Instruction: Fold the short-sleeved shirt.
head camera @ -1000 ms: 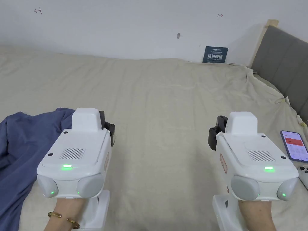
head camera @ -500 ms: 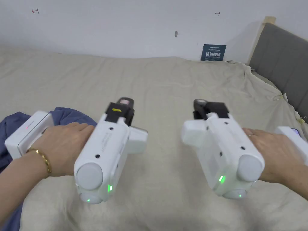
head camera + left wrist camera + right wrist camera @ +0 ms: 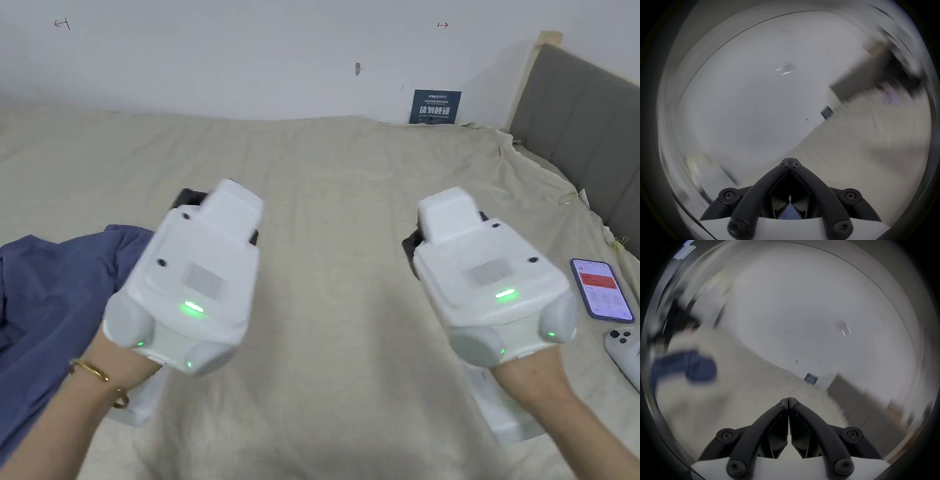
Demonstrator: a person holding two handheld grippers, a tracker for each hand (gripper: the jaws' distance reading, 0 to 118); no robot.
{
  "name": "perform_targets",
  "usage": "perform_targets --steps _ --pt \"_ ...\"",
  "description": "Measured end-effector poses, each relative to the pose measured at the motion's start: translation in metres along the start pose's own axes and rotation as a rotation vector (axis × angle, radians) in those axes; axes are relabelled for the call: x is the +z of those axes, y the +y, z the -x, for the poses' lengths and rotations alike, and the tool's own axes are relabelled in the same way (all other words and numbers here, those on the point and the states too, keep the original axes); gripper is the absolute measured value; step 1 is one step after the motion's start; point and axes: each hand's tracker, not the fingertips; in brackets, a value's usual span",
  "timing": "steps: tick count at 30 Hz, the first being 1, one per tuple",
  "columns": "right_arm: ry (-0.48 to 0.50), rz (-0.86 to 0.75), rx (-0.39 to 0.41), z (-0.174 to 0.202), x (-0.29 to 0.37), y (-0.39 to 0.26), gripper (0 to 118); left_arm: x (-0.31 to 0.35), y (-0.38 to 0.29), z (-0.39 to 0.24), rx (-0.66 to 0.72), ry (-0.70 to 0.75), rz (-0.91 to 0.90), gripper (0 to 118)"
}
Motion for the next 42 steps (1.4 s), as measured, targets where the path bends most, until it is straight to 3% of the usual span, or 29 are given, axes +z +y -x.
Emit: perform_targets --steps 1,3,6,9,42 --pt "-0.01 -0.006 -0.111 -0.006 0.001 -0.003 0 -0.001 -0.002 0.006 0.152 0.008 -0.01 0" --pt "-0.035 -0.039 -0.176 -0.004 0.005 -0.011 0 0.0 -0.01 0.009 0.311 0.041 0.004 0" --pt "-0.062 -0.065 -0.171 -0.002 0.011 -0.016 0 0.003 -0.021 0.002 0.375 0.041 0.03 0" --pt "-0.061 -0.06 -0.233 -0.003 0.016 -0.02 0 0.004 -0.031 -0.004 0.361 0.033 0.05 0" --pt "-0.036 -0.04 -0.156 0.002 0.022 -0.023 0 0.012 -0.02 -0.009 0.315 0.003 0.032 0"
